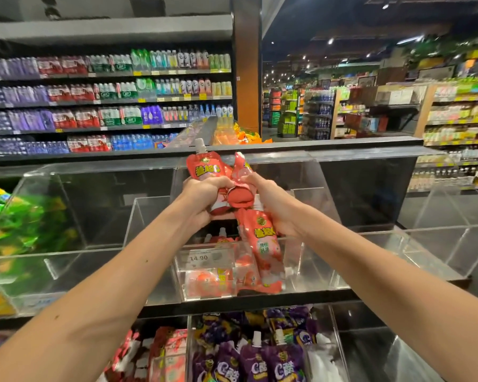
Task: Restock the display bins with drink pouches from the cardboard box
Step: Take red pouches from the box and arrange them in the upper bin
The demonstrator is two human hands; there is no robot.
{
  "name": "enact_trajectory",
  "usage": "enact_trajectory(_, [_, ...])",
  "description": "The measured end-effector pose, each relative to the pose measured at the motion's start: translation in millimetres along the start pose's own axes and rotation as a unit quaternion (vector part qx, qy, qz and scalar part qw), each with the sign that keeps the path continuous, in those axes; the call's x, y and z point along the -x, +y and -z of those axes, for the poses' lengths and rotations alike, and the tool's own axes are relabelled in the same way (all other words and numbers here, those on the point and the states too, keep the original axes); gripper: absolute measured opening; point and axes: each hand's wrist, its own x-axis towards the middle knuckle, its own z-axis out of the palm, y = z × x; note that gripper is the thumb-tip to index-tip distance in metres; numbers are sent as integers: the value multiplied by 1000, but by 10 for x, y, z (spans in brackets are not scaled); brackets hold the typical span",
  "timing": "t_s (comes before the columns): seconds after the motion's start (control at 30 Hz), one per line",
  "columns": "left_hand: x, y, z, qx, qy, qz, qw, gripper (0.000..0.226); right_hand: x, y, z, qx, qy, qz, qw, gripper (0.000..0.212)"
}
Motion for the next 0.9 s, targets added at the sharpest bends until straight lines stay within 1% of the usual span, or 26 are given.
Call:
enact_trajectory(0.03, [-1, -11, -9, -7, -5, -1, 1000, 25, 10, 4, -7, -4, -12, -4, 1000, 93])
enact_trajectory(0.1, [-9, -35, -33, -21, -8, 2, 1000, 17, 195, -80, -81, 2, -21, 0, 1000, 66])
enact_trajectory(0.13, [-22, -51, -39, -26, -3, 11, 1000, 16, 178, -69, -94, -2, -14, 6, 1000, 57])
enact_trajectory(0.2, [-55, -86, -48, -23, 3, 42, 999, 25, 172, -21, -137, -10, 12, 22, 1000, 46])
enact_trajectory(0.27, [-89, -133, -56, -4, -2, 64, 998, 37, 143, 11, -186, -6, 46, 38, 998, 55])
enact_trajectory(0.37, [-119, -185, -78, 28, -10, 91, 995, 38, 163, 29, -225, -7, 65, 44, 997, 63])
enact_trajectory(0.43, [-68, -178, -104, 36, -14, 107, 994, 32, 151, 45, -206, 6, 76, 45, 996, 63])
enact_trajectory(0.5, [2, -142, -135, 35, -2, 117, 992, 27, 153, 75, -202, -1, 105, 53, 993, 62])
enact_trajectory(0.63, [15, -148, -195, 57, 5, 125, 991, 47, 207, 88, -210, -4, 185, 64, 981, 52])
enact_trajectory(0.7, [44, -148, -249, 65, 16, 118, 991, 52, 244, 80, -208, -5, 208, 58, 976, 55])
enact_trajectory(0.8, [150, -148, -345, 67, 86, 85, 990, 41, 296, 55, -219, -11, 240, 54, 969, 63])
enact_trajectory(0.9, [192, -244, -402, 78, 112, 70, 988, 22, 333, 43, -184, 9, 259, 44, 965, 57])
